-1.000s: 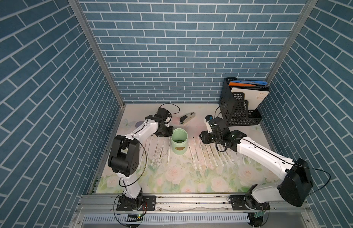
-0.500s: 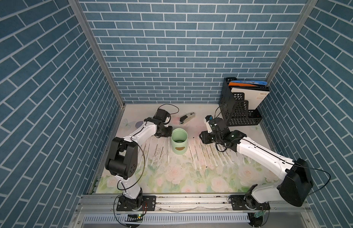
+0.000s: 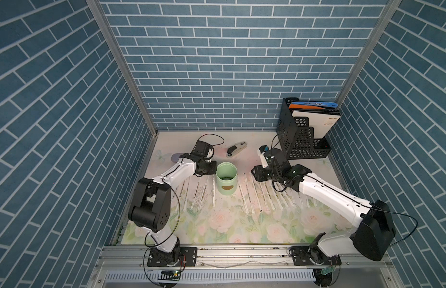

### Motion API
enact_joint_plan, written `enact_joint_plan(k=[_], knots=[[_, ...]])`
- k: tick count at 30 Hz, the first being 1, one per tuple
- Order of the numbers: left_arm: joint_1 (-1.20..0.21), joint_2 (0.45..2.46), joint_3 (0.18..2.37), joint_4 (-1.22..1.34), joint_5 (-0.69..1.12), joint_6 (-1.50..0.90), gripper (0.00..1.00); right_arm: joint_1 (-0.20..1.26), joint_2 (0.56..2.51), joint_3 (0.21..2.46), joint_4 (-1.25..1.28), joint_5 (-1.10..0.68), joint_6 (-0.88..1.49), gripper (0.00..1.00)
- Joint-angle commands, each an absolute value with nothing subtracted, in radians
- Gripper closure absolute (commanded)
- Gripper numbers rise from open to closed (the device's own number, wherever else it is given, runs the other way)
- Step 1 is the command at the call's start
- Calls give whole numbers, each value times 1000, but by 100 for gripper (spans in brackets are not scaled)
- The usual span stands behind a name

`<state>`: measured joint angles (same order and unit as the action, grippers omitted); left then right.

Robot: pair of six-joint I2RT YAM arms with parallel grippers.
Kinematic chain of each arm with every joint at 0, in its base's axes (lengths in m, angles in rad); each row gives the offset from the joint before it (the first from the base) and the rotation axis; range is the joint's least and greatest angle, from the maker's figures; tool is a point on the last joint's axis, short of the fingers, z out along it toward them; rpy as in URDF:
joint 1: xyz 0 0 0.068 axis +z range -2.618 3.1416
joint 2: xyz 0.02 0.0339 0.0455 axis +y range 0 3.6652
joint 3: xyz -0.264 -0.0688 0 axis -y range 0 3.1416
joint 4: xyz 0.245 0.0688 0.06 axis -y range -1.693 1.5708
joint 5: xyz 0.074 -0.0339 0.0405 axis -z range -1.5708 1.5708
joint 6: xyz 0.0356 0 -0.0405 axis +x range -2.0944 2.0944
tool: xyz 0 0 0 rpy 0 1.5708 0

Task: Take the straws out of the storage container
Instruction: Place the straw at the center of the board.

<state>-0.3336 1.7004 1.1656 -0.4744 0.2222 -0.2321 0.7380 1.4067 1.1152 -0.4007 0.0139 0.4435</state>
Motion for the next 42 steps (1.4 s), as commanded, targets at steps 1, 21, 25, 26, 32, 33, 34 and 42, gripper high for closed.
enact_joint_plan(k=[1,21,25,26,32,33,34,42], knots=[[-351,1791,1073,-714,126,-178,100,733,1410,1104,-379,9,433,51],[-382,1873,1102,-783,46,-204,89,732,1384,1071,-353,0,426,51],[-382,1880,1106,-778,38,-206,82,730,1384,1068,-349,0,426,51],[-382,1880,1107,-779,36,-206,81,729,1384,1068,-348,0,426,51],[-381,1869,1126,-795,1,-206,79,727,1388,1071,-345,-7,426,51],[-382,1865,1130,-797,-6,-207,78,728,1389,1071,-345,-7,426,51],[-381,1860,1133,-797,-19,-209,78,728,1387,1070,-345,-6,427,51],[-374,1758,1150,-749,-85,-275,58,727,1367,1066,-364,6,423,51]])
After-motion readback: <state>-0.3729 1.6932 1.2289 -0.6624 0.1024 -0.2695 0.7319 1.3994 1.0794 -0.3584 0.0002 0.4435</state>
